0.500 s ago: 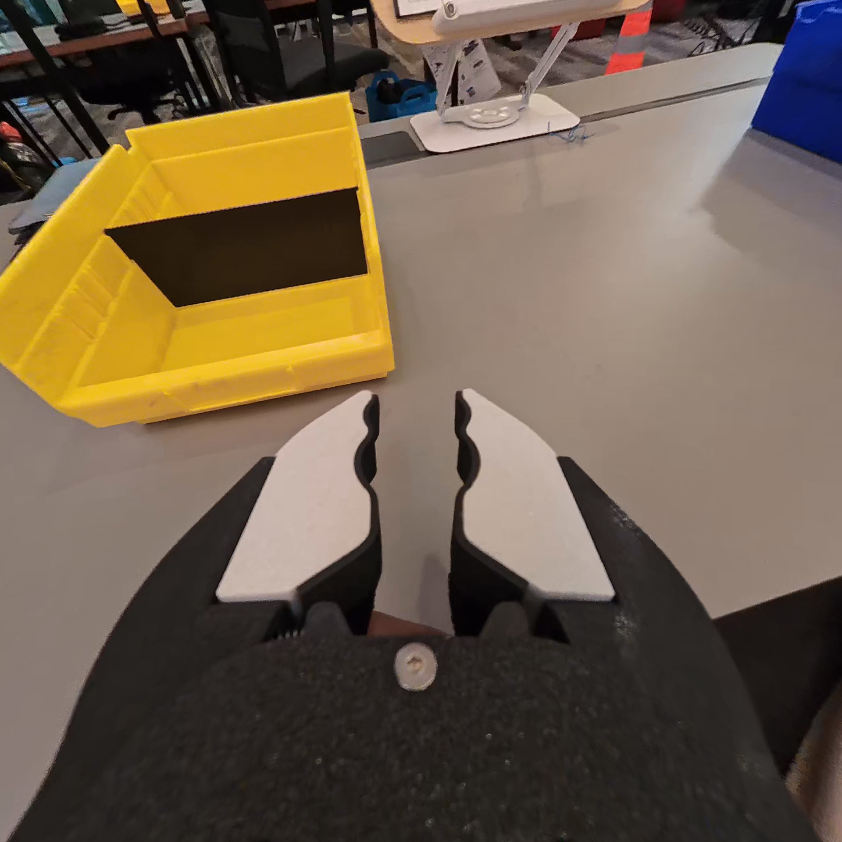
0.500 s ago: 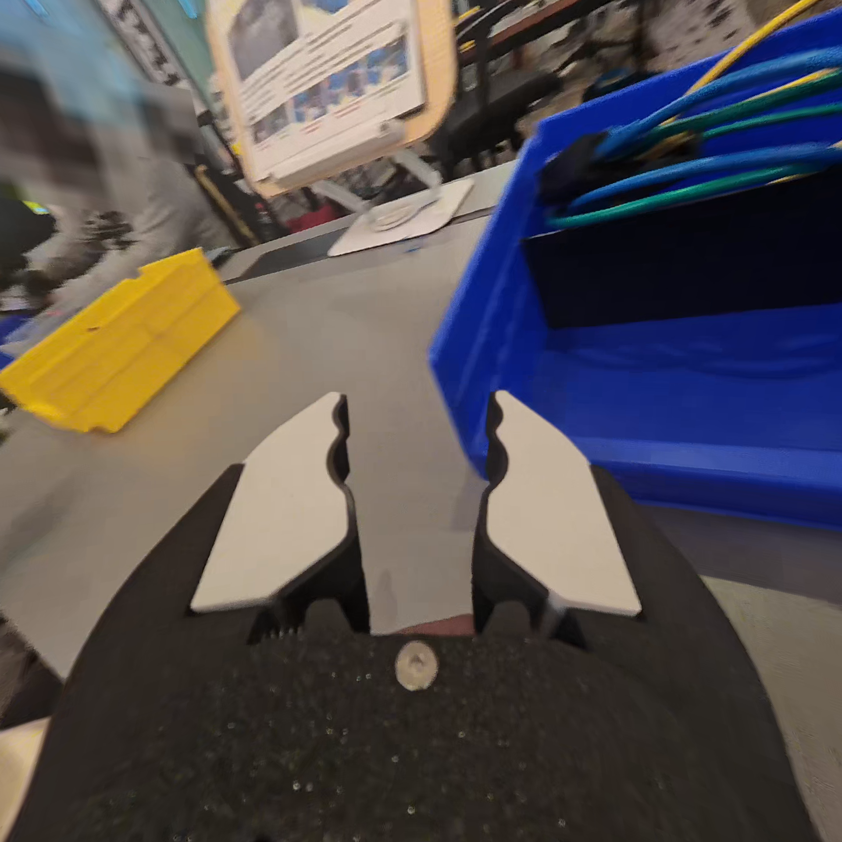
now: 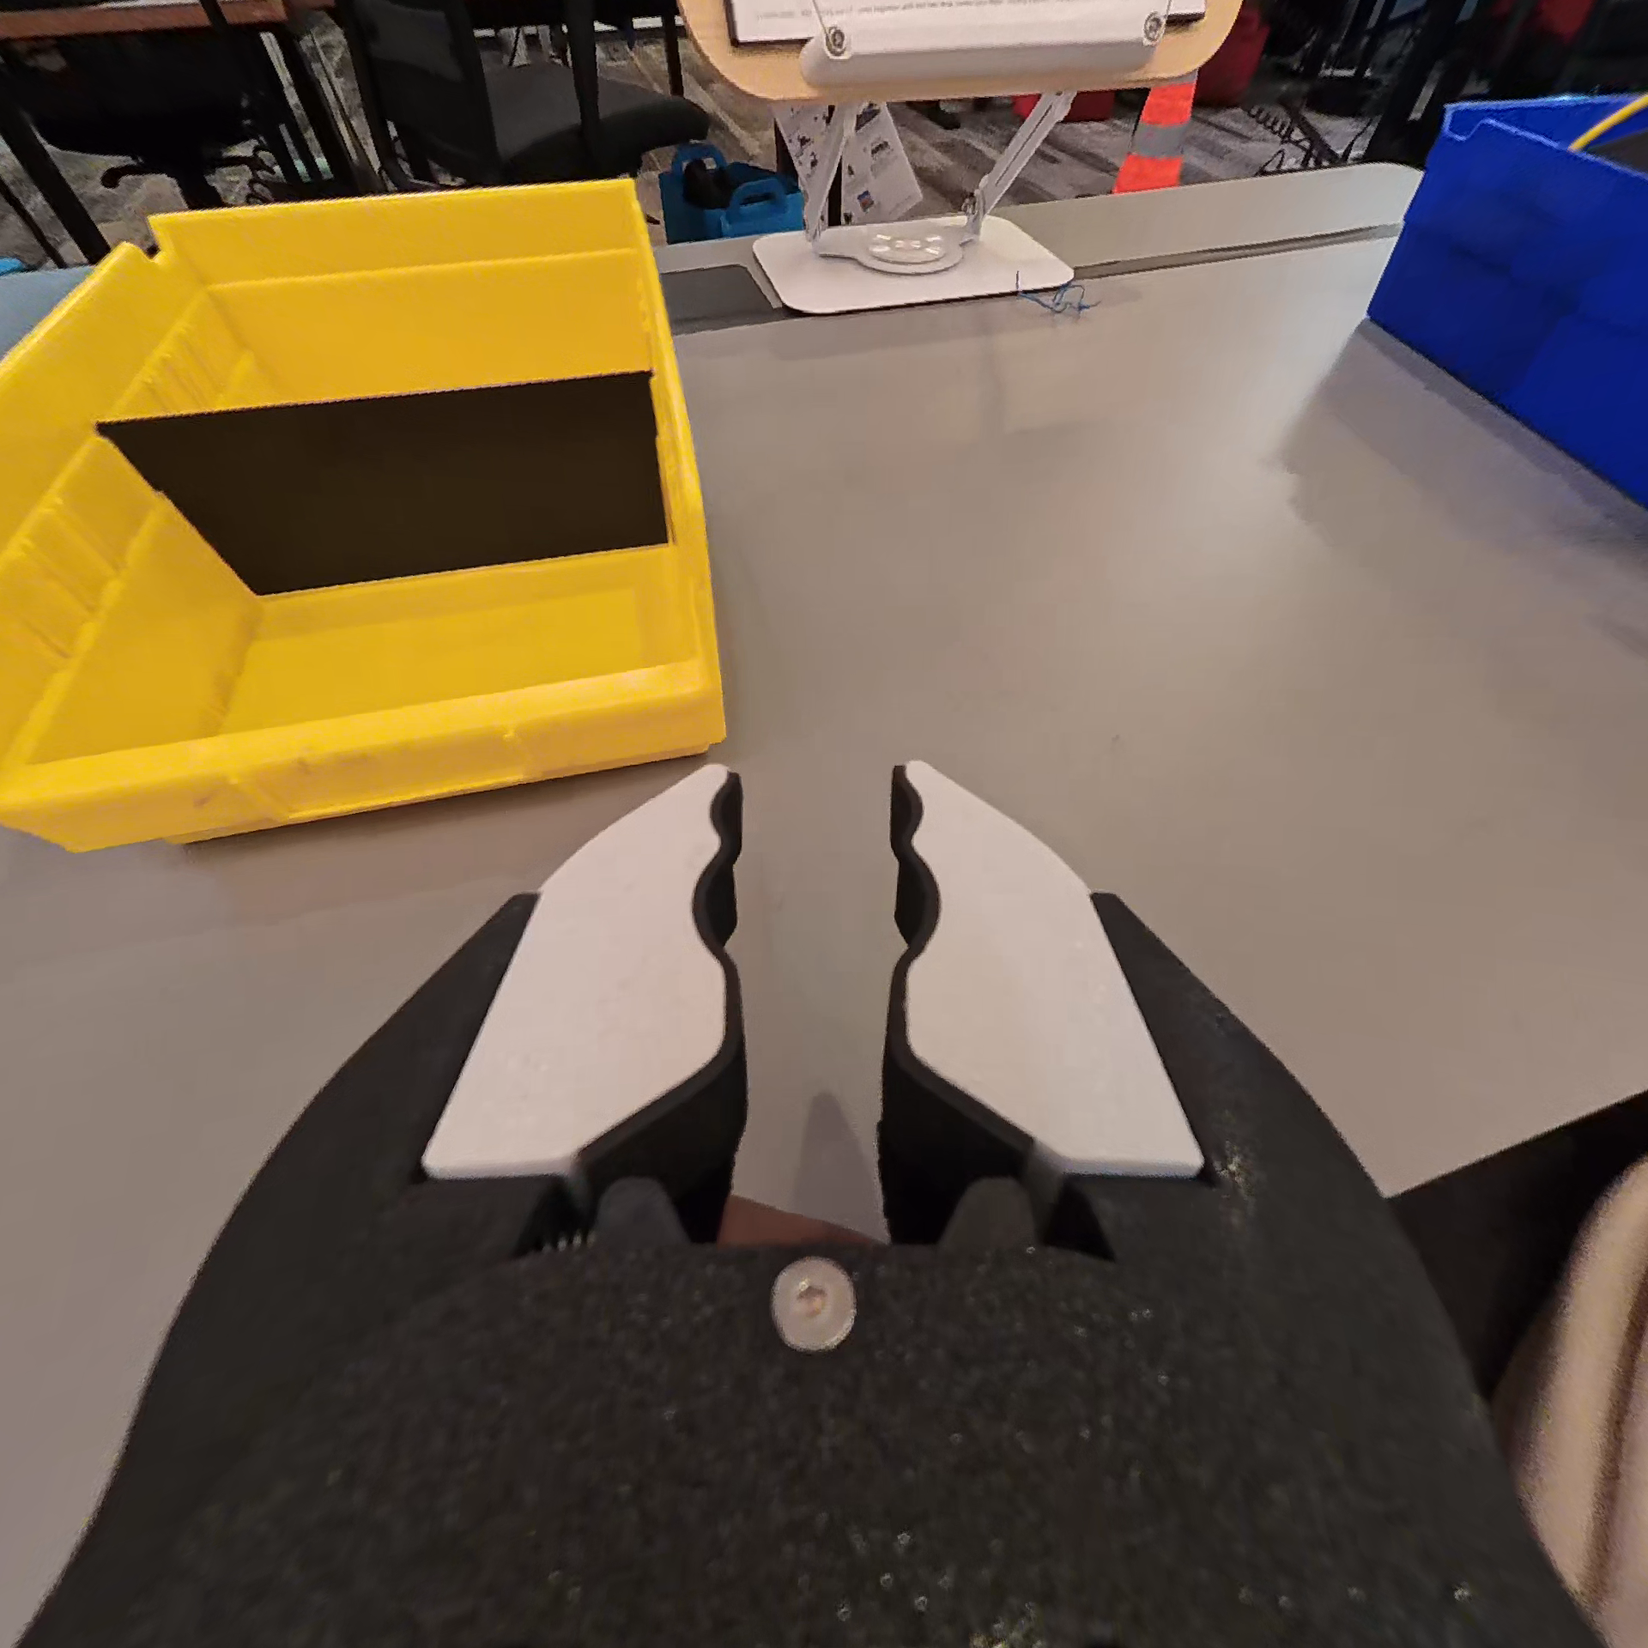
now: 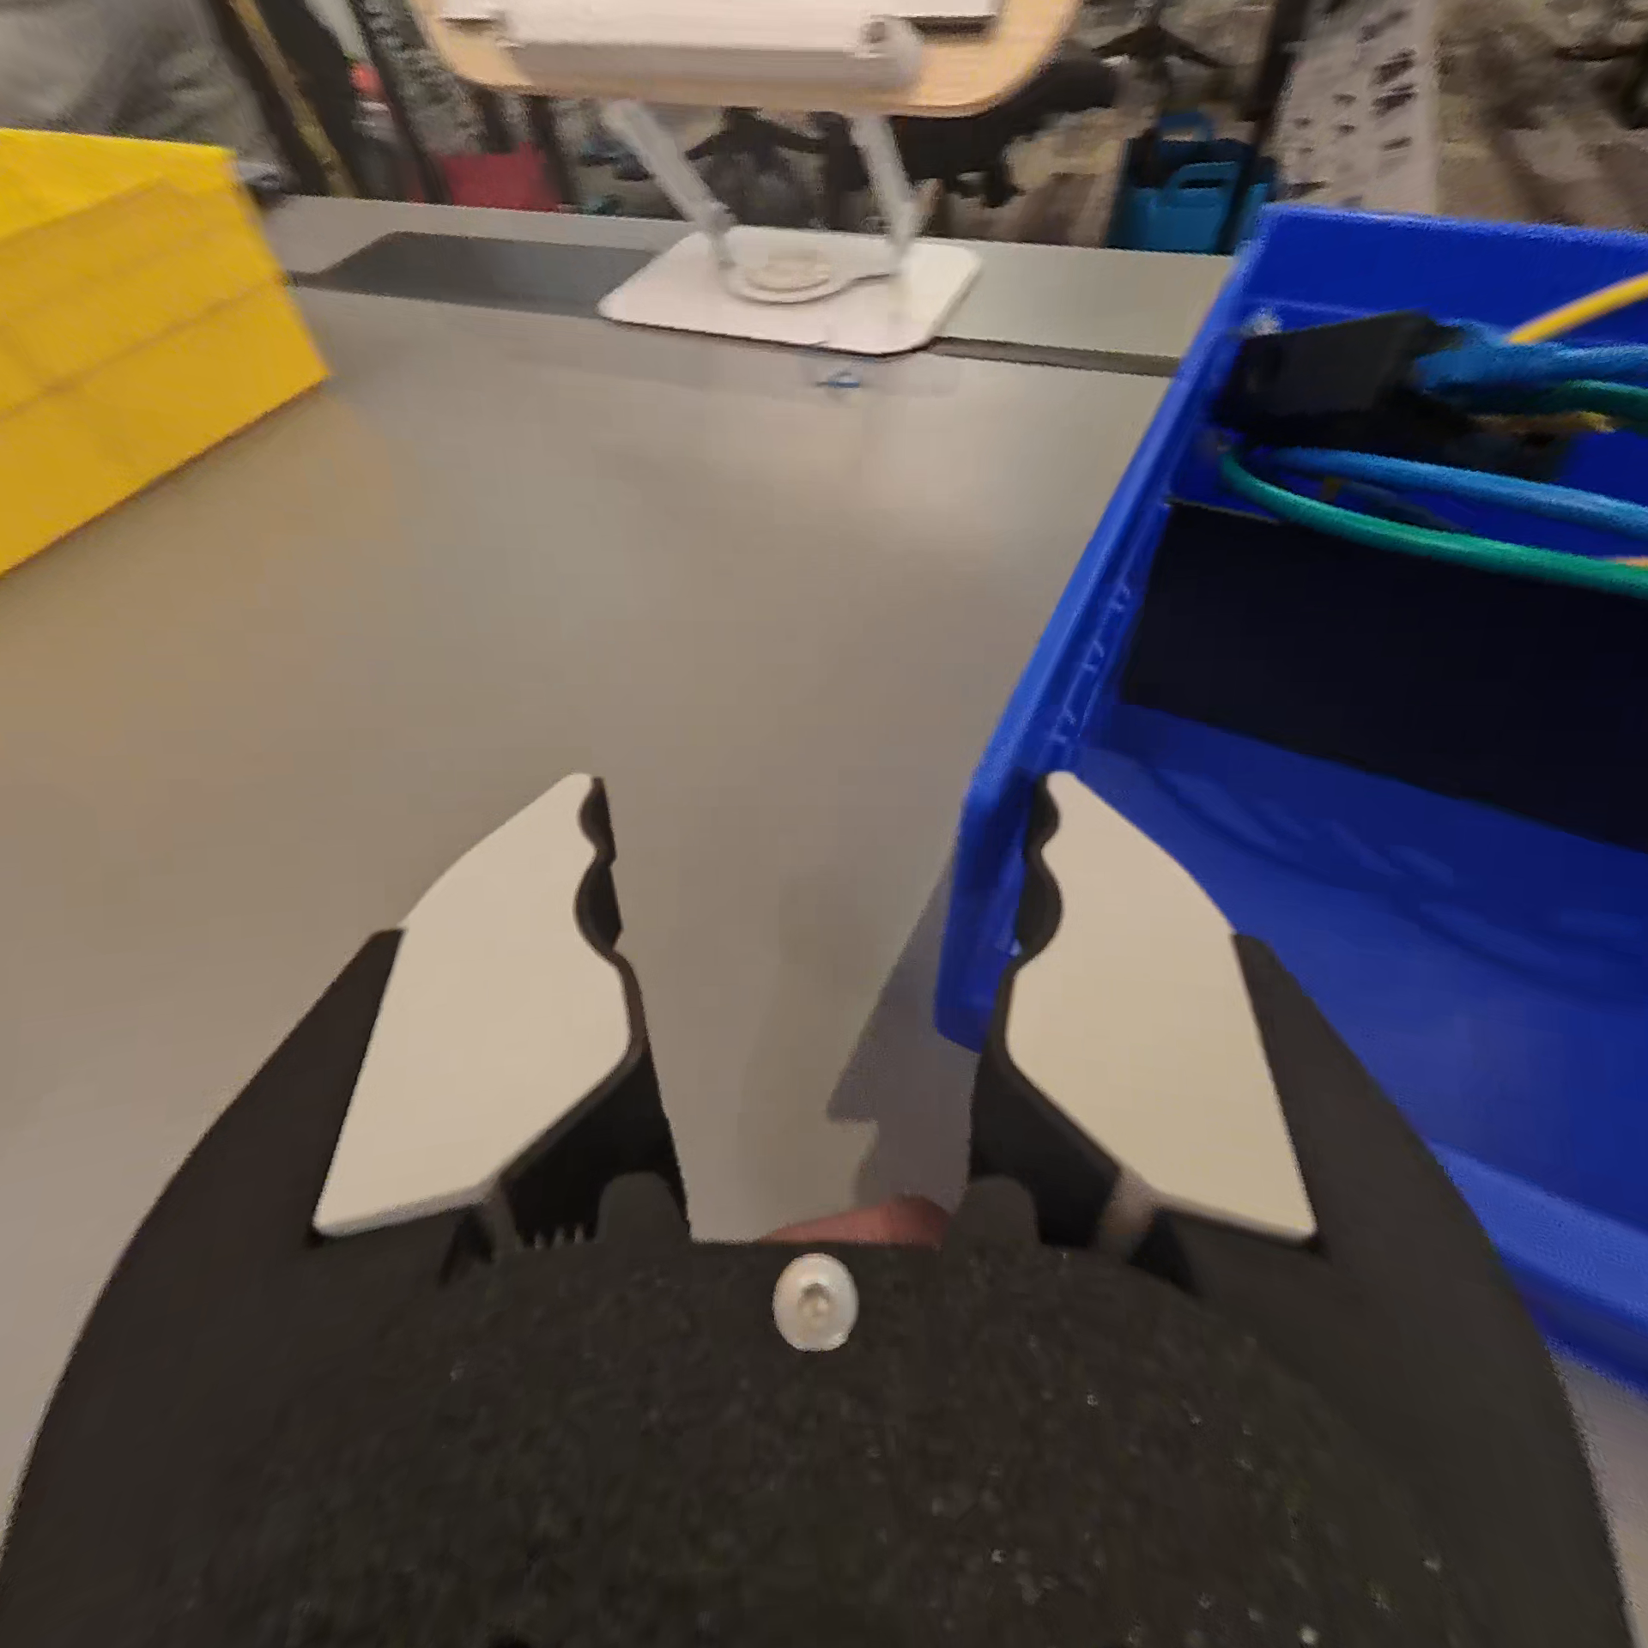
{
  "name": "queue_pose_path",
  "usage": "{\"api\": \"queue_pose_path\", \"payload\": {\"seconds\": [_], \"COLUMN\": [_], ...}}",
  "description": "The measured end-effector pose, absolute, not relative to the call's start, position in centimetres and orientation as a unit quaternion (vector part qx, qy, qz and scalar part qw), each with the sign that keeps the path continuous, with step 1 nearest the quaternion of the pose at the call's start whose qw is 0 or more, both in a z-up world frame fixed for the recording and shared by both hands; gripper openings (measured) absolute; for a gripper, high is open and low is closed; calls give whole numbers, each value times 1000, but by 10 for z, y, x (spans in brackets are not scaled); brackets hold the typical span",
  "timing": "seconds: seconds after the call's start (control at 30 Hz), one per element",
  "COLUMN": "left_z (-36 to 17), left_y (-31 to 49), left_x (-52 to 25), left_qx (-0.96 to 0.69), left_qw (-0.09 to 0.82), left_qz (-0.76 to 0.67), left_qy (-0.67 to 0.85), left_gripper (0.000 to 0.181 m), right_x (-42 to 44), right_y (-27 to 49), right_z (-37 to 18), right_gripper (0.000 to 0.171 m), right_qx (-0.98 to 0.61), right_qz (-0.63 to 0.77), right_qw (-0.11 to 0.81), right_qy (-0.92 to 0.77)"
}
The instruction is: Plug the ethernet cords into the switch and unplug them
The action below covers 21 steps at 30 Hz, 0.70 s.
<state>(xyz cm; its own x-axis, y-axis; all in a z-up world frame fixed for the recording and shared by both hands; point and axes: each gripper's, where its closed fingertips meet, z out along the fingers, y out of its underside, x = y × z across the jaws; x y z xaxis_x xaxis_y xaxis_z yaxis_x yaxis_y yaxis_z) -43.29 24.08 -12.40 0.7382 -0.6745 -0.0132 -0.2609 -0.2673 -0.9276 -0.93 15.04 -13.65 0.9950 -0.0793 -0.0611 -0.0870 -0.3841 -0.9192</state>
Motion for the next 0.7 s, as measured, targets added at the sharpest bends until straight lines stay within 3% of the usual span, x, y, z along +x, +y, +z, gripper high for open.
{"api": "queue_pose_path", "payload": {"seconds": [0.07, 0.17, 0.23, 0.4, 0.5, 0.6, 0.7], "left_z": [-125, -124, -123, -117, -114, -121, -118], "left_y": [240, 233, 222, 172, 158, 161, 161], "left_x": [-426, -405, -384, -304, -249, -197, -152], "left_qx": [-769, -758, -745, -689, -669, -684, -687], "left_qw": [521, 514, 506, 462, 440, 420, 409], "left_qz": [-200, -219, -246, -356, -388, -370, -376], "left_qy": [313, 337, 358, 430, 456, 468, 468], "left_gripper": [31, 33, 35, 43, 44, 47, 51], "right_x": [-43, -110, -136, -127, -82, -16, -7], "right_y": [144, 121, 102, 64, 51, 24, 14], "right_z": [-131, -109, -95, -63, -51, -83, -111], "right_gripper": [80, 51, 58, 62, 60, 57, 67], "right_qx": [-825, -785, -769, -757, -751, -784, -800], "right_qz": [90, 244, 275, 182, 74, -70, -95], "right_qw": [557, 567, 572, 625, 654, 581, 543], "right_qy": [14, -58, -72, -58, 39, 207, 238]}}
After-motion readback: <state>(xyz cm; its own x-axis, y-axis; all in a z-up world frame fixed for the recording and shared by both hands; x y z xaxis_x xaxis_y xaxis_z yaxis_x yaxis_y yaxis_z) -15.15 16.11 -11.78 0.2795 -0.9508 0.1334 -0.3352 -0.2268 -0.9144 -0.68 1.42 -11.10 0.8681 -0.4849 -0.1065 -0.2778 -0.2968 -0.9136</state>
